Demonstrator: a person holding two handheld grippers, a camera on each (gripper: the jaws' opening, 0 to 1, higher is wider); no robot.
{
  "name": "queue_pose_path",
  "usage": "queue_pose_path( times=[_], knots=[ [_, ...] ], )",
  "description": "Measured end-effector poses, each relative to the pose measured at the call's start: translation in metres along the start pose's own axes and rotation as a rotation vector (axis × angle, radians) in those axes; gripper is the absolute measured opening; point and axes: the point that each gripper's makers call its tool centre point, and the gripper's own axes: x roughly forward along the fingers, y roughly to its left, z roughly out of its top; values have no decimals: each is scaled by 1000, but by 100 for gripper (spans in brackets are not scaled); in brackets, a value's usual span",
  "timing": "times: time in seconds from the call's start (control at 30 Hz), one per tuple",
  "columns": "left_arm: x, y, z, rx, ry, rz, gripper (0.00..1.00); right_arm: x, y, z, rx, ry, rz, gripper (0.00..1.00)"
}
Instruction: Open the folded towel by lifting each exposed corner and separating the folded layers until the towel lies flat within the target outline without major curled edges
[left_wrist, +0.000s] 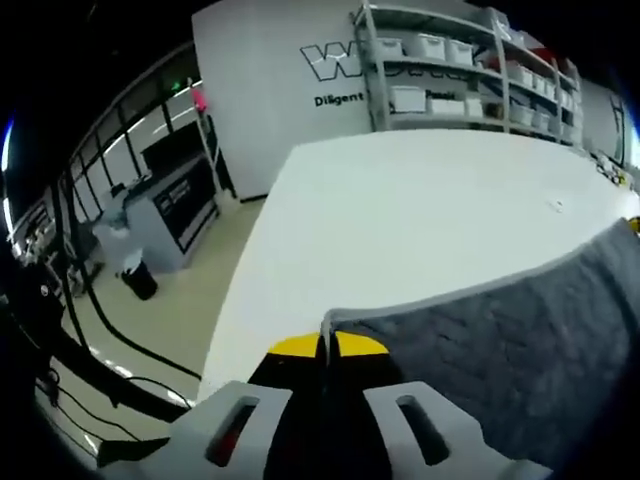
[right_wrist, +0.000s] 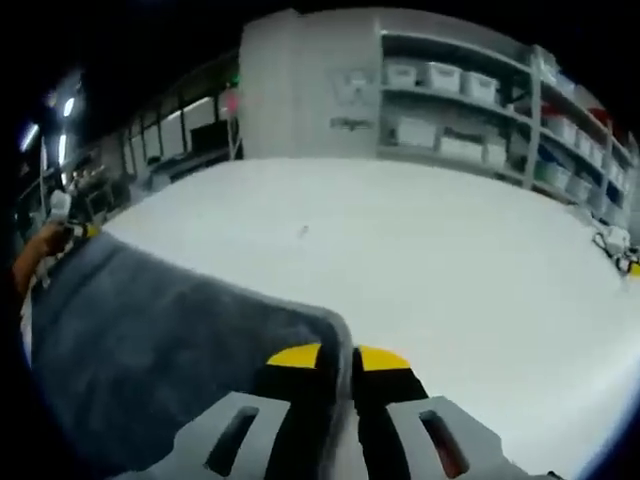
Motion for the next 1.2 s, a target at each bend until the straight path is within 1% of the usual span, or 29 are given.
queue_pose_path(
  times=[0.07, 0.13, 0.17, 0.2, 0.3, 0.33, 0.37, 0.43, 0.5, 0.63, 0.7, 0.77, 0.87, 0.97, 1.0, 1.1, 1.2],
  knots=[
    [-1, -2, -2, 8, -3, -8, 2, 1, -5, 1, -37, -5, -25, 0],
    [-3, -3, -2, 8, 2, -16, 2, 1, -10, 1, -28, -2, -15, 0],
    [-5, -5, -3, 7, 6, -24, 2, 0, -15, 0, -28, 2, -25, 0],
    [-6, -7, -3, 5, 8, -35, 2, 0, -22, 0, -26, 3, -41, 0],
    [-4, -13, -1, -27, 8, -88, 2, 0, -36, 1, -12, 4, -47, 0],
    [-2, -12, 1, -30, 6, -100, 2, 1, -41, 1, -22, 9, -60, 0],
    [-2, -15, 2, -33, 4, -111, 2, -2, -42, -1, -30, 14, -69, 0],
    [-2, -20, 3, -35, 5, -133, 2, -1, -51, 1, -32, 24, -81, 0],
    [-2, -24, 4, -48, 7, -154, 1, -3, -52, -2, -46, 32, -86, 0],
    [1, -26, 5, -65, 9, -182, 2, -2, -60, -1, -49, 36, -79, 0],
    [2, -27, 6, -66, 6, -186, 1, 0, -61, 1, -23, 24, -65, 0],
    [3, -28, 7, -68, 2, -188, 1, 2, -64, 2, -21, 12, -55, 0],
    [7, -30, 11, -64, -15, -189, 1, 8, -70, 5, 19, -12, -37, 0],
    [14, -31, 20, -90, -57, -195, 1, 14, -79, 10, 40, -24, -46, 0],
    [18, -29, 20, -96, -52, -187, 1, 16, -81, 11, 40, -29, -55, 0],
    [29, -29, 25, -108, -65, -182, 1, 21, -84, 15, 38, -33, -67, 0],
    [33, -30, 30, -110, -80, -181, 1, 27, -89, 19, 19, -26, -90, 0]
  ],
)
